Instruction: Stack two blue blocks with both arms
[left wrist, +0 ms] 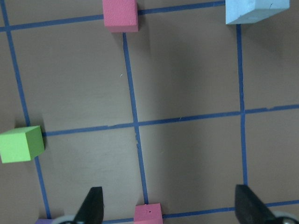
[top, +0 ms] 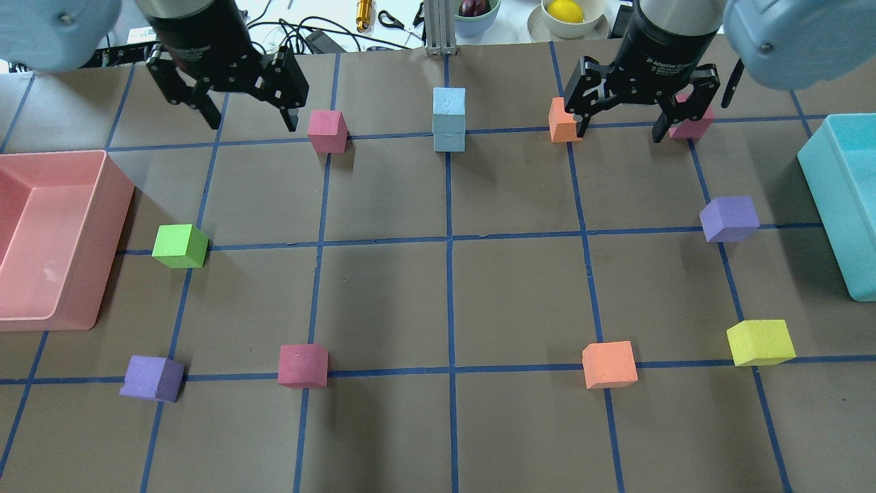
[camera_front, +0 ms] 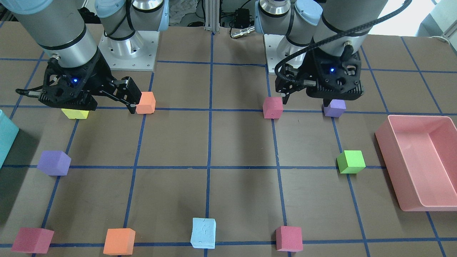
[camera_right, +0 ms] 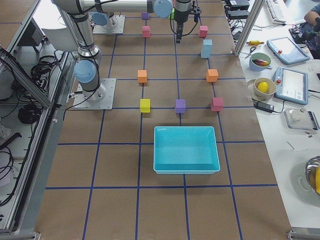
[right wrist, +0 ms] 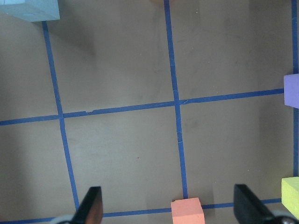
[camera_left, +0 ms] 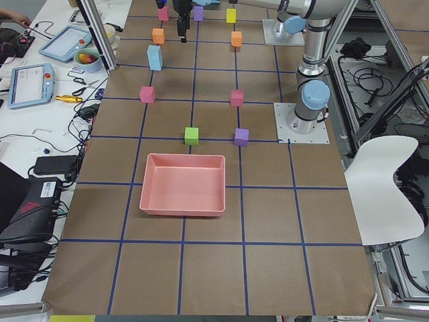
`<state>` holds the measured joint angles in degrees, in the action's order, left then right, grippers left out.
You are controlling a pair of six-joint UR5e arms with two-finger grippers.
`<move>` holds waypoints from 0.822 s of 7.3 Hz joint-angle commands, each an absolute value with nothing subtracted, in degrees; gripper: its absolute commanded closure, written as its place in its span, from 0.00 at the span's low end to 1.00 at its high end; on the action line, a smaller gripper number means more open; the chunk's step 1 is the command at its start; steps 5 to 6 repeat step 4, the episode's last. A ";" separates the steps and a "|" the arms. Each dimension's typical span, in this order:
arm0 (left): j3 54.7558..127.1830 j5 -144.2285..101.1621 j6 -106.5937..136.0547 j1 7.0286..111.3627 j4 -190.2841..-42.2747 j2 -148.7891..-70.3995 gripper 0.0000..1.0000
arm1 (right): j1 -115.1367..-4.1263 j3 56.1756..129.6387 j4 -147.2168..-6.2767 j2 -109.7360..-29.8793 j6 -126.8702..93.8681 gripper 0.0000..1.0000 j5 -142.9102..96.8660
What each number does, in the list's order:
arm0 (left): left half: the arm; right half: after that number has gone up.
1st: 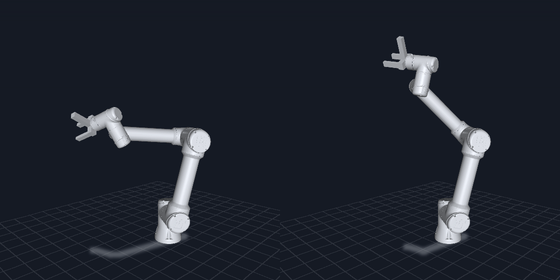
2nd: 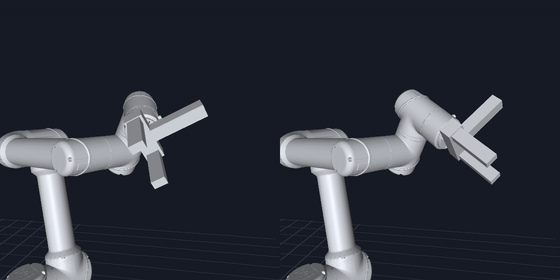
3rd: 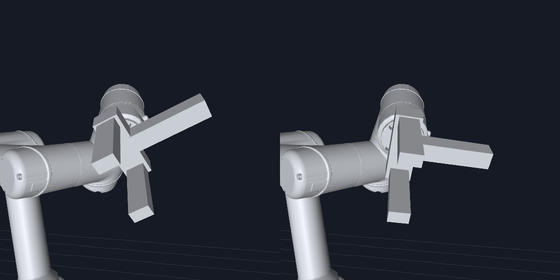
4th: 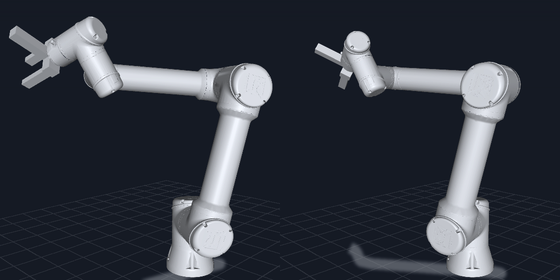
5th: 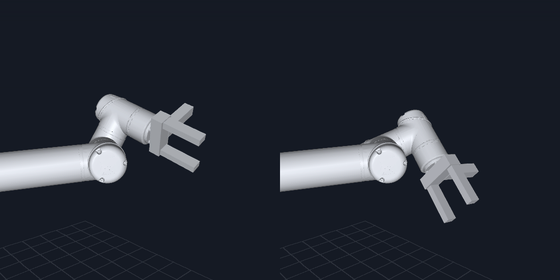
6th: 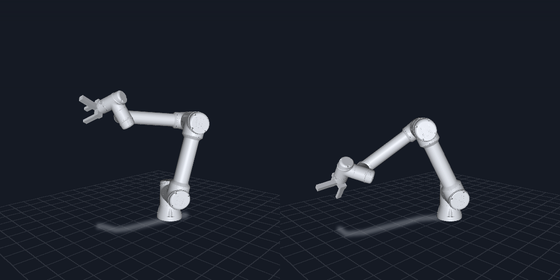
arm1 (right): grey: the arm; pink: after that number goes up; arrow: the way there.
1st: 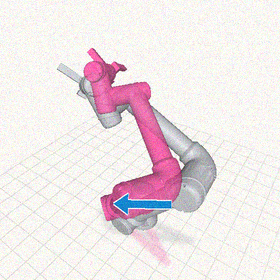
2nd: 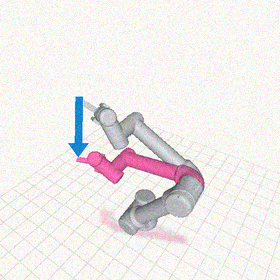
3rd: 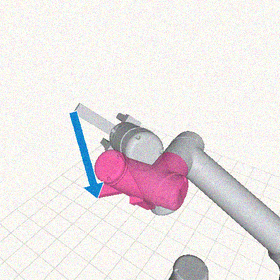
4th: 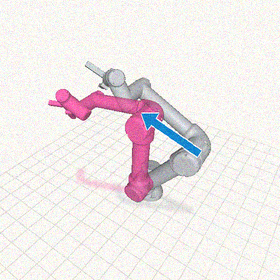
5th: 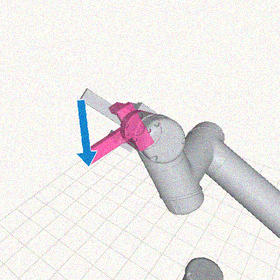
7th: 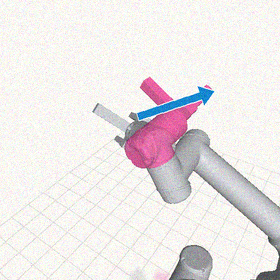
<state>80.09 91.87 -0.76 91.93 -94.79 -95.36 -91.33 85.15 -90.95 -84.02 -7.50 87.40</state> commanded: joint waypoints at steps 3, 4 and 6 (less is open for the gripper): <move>84.03 91.59 0.08 90.17 -90.82 -91.92 0.00 | -91.32 85.25 -90.97 -84.11 -7.47 0.00 87.45; 83.94 86.45 0.09 90.26 -88.79 -91.85 0.00 | -91.41 85.25 -90.97 -84.11 -7.47 0.00 87.45; 83.94 86.45 0.09 90.26 -88.79 -91.85 0.00 | -91.41 85.25 -90.97 -84.11 -7.47 0.00 87.45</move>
